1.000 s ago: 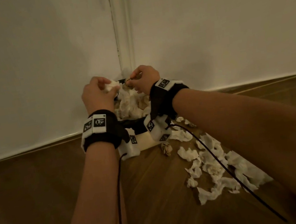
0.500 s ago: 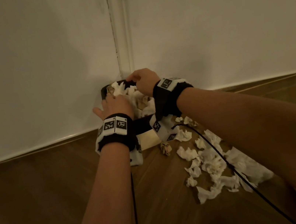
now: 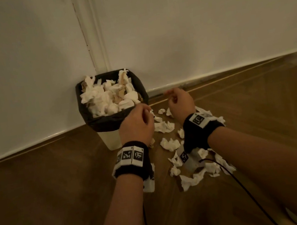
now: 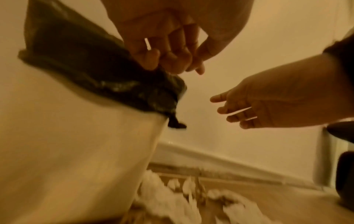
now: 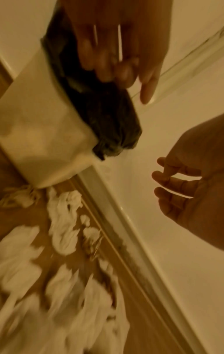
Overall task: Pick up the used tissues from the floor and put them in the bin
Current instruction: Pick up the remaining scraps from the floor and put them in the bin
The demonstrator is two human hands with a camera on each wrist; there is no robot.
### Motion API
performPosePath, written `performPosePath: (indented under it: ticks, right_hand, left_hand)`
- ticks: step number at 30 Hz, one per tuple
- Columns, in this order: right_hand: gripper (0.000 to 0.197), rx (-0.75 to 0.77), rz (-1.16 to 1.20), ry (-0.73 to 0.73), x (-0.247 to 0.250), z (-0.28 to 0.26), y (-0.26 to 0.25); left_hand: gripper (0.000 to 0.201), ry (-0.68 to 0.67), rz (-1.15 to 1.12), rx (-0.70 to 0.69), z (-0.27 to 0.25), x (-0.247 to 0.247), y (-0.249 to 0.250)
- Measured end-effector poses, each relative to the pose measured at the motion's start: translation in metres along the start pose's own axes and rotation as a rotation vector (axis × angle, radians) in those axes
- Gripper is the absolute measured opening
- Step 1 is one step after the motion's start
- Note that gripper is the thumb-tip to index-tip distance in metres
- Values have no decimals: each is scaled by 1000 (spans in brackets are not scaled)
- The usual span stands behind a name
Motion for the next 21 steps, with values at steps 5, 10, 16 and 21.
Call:
performPosePath:
  ticks: [5,10,16,21]
  right_hand:
    - [28,-90,-107,-182,-24,-23,64]
    - [45,-31,-383,-565,-71,-55,101]
    - [74,193,-767,-1025,-116,-100,127]
    - [91,363,-930,-1141,-128,-113,135]
  left_hand:
    - [23,-318,142,51,-30,-77,-33]
    - [40,-574,285,121,-49,-133,-74]
    - [62,-709,406,95,-59,-165,-95]
    - [59,-811,498,98,-69,-176,-103]
Point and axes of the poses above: each hand's wrist, its own z-axis towards the middle knuckle, its own x-axis out of the back of the hand, y = z × x, the point moved 10 cm from there along z, towards the middle knuckle, and after that the axes turned 6 degrees about y, right-handed, at the moved point
